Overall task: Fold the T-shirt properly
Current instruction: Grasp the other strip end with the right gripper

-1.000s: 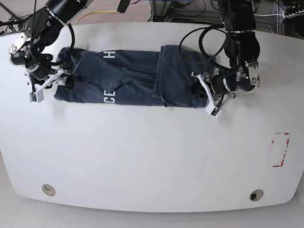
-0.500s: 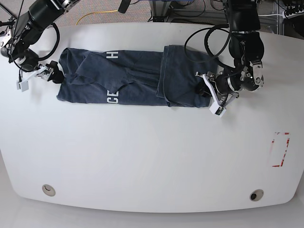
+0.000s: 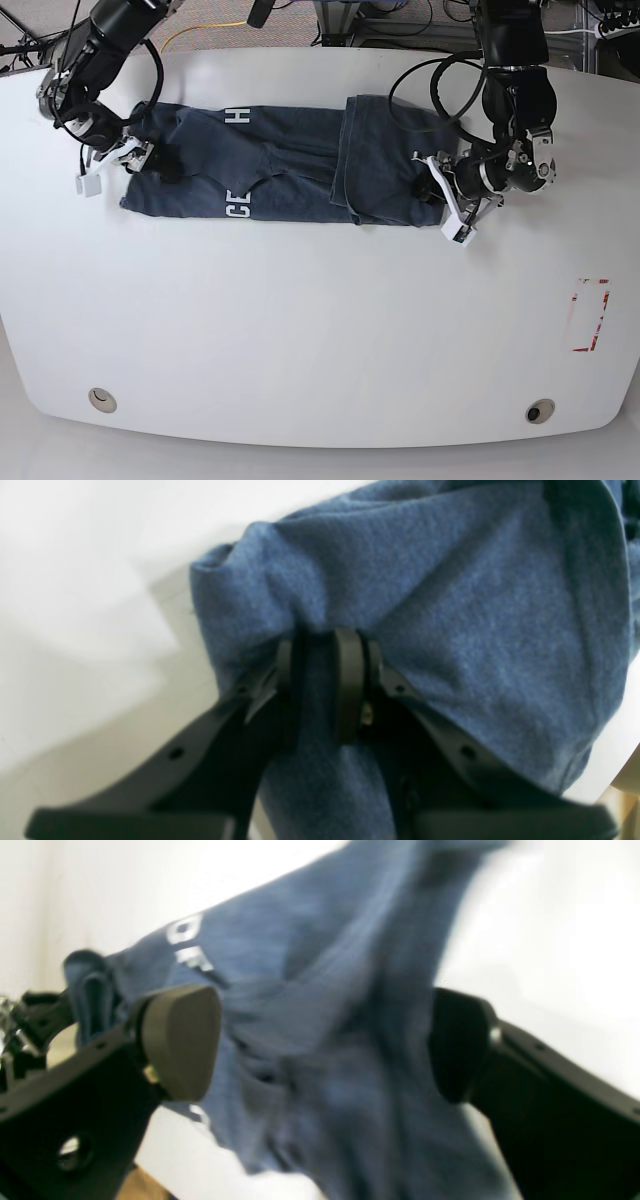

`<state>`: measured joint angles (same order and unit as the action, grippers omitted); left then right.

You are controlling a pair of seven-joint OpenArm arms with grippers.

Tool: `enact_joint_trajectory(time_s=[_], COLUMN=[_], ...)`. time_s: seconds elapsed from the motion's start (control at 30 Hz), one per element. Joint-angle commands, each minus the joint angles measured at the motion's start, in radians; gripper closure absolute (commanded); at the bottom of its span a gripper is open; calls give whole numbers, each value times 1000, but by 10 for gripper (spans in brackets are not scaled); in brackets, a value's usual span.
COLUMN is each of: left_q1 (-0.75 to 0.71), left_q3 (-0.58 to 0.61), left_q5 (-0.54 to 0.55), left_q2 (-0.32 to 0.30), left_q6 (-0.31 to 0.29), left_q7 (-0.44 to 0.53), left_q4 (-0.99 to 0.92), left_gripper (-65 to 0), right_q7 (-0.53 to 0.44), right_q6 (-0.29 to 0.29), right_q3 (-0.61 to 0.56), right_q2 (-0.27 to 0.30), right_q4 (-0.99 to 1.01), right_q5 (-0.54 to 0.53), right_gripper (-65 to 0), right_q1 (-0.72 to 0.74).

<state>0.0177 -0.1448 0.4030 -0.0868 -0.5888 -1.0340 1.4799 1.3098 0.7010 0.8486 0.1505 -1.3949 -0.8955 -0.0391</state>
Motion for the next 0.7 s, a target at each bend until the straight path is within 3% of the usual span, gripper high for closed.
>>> enact_joint_trajectory(time_s=[0.0,0.17,0.27,0.4,0.43,0.53,0.67], left_q1=[3,0,0,1,1,1,3], left_q3=[-2,-2,-2,-2,-2,0,9], left_q5=[-55,-57,-55,-59,-59,-59,-59], left_q2=[-11,-11,-11,-12,-12,-12,-8], left_q6=[8,8,8,8,8,8,11], left_q7=[-45,-45,-45,-45,-45,-48,-50], left_q4=[1,0,0,0,0,0,0], left_gripper=[-92,-92,-92,-92,-92,-93,-93], right_q7=[35,35,34,11,-2,-11,-12], right_q6=[-3,-3,-3,-3,-3,-3,-3], right_q3=[-7,-55,-64,-68,-68,-71,-88], right_q2=[-29,-56,-58,-50,-48,-21,-1], right_q4=[-45,-83,-88,-88,-87,-88,-117], right_q5=[32,40,40,42,43,43,36], right_gripper=[-620,-618,-560,-282,-185,-13,0], right_q1=[-9,-11,-11,-9,-9,-9,-11])
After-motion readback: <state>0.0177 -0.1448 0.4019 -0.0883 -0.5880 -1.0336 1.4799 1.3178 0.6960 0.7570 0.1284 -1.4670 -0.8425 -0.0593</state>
